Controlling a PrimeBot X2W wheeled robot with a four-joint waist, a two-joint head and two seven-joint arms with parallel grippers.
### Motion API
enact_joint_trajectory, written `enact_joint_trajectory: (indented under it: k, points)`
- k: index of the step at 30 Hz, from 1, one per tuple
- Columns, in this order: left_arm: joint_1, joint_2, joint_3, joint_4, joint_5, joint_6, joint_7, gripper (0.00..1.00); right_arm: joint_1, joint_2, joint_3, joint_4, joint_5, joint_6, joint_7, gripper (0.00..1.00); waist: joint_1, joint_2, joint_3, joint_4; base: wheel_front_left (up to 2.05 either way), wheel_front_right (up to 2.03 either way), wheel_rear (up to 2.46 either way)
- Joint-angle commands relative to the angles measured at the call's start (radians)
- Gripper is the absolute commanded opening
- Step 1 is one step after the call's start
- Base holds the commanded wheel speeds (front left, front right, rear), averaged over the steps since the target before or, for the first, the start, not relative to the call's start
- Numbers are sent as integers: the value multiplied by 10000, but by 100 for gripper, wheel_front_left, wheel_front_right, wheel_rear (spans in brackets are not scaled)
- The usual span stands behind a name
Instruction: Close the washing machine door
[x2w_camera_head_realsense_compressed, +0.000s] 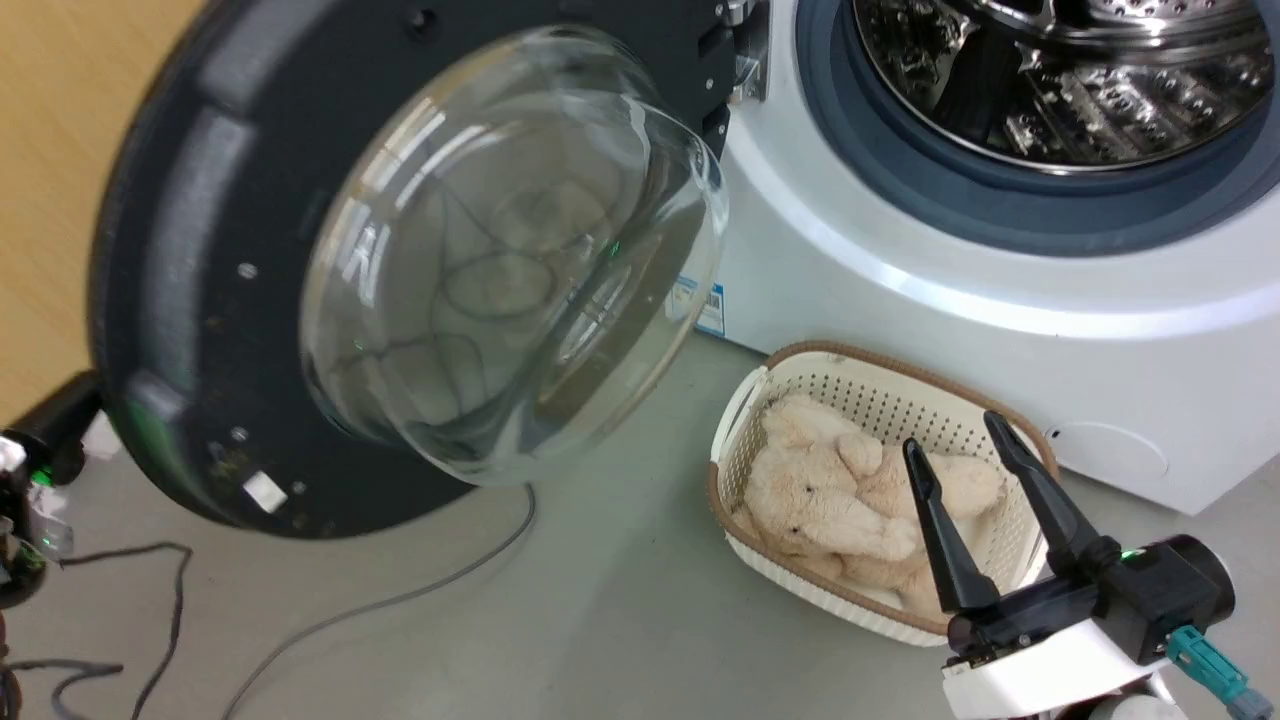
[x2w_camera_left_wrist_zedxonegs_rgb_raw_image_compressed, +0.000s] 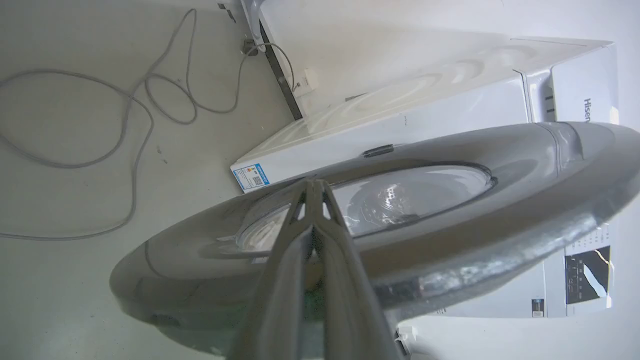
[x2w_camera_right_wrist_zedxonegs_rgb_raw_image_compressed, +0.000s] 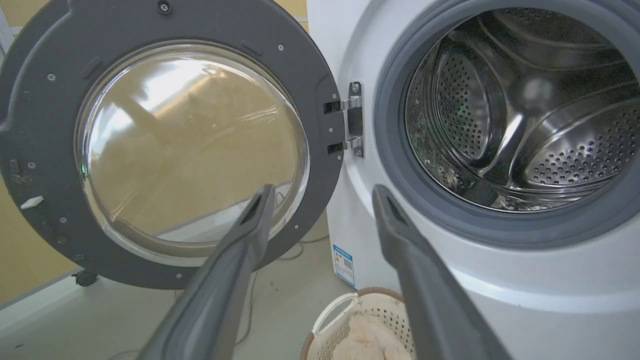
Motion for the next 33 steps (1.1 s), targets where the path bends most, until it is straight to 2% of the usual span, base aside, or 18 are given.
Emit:
enact_joint_trajectory:
  k: [1, 7, 17, 25, 33]
  points:
    - [208, -99, -175, -172, -147, -47, 339, 0, 51, 60, -10, 41, 27, 6, -44, 100, -1, 0, -127, -8, 0, 0, 0]
    - [1008, -324, -821, -1469, -591, -47, 1590, 0, 168, 234, -38, 88, 62, 6, -44, 100, -1, 0, -497, -158, 0, 0, 0]
    - [2803, -976, -1572, -3918, -968, 40, 2584, 0, 393, 396, -258, 50, 52, 6, -44, 100, -1, 0, -775, -872, 0, 0, 0]
    - [3566, -1864, -2220, -5512, -1352, 371, 2907, 0, 373, 461, -393, 47, 0, 6, -44, 100, -1, 0, -608, -2040, 0, 0, 0]
    - [3724, -2804, -3103, -6011, -1281, 257, 2823, 0, 256, 514, -481, 9, -72, 6, -44, 100, -1, 0, -313, -3572, 0, 0, 0]
